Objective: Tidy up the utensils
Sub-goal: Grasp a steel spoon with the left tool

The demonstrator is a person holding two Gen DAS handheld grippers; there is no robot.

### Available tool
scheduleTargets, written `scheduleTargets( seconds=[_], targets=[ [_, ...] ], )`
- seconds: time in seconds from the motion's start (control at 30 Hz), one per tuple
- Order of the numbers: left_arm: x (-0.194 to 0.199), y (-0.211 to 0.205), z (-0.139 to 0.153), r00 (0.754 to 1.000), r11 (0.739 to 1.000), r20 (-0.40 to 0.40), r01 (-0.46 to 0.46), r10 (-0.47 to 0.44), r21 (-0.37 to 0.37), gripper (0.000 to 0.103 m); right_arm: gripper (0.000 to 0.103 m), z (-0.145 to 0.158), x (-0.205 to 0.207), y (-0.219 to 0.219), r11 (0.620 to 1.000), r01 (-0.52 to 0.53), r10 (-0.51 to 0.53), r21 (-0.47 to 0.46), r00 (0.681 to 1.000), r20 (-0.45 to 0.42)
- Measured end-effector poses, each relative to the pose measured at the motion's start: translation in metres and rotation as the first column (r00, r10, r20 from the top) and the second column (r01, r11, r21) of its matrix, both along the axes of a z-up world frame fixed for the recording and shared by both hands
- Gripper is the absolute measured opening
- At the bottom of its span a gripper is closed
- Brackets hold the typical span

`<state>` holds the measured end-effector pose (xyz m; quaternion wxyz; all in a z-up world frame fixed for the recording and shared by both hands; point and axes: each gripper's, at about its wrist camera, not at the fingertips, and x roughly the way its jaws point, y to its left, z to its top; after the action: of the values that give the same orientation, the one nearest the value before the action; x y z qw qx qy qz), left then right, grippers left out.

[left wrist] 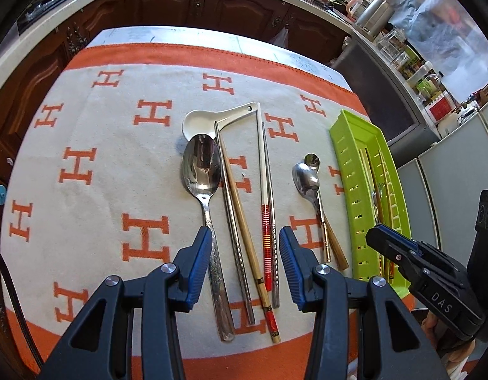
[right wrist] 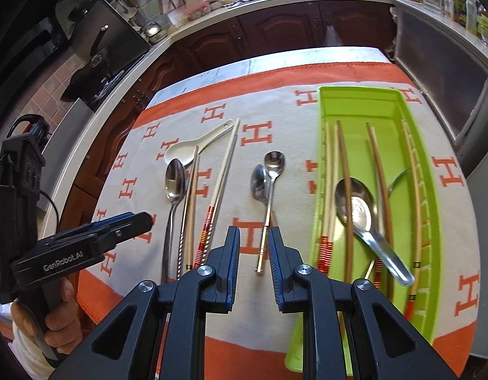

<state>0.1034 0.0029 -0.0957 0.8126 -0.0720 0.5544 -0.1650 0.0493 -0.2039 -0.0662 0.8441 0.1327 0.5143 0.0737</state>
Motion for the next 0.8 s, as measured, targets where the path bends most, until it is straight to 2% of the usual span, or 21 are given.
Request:
scheduleTargets(
  seconds=[0.17, 0.57, 0.8],
  targets=[
    [0.014, 0.008, -0.017, 1.0, 0.999, 0.001, -0.005, 0.005, -0.032, 0.042, 0.019, -0.01, 0.009, 0.008, 1.0, -0.015, 0.015, 0.004, 1.0, -0.014],
    [0.057, 0.014, -0.052, 0.998, 0.999, 0.04, -0.042, 0.042, -0.011, 0.042, 0.019, -0.022, 0.021, 0.018, 0.999, -0.043, 0.043, 0.027, 0.999, -0.012],
    [0.065, 0.003, -0.056, 0.985, 1.0, 0.172, 0.004, -0.006, 0.012, 0.042, 0.019, -0.027, 0.028, 0.022, 0.998, -0.048, 0.049, 0.04, 0.999, -0.013]
  ],
)
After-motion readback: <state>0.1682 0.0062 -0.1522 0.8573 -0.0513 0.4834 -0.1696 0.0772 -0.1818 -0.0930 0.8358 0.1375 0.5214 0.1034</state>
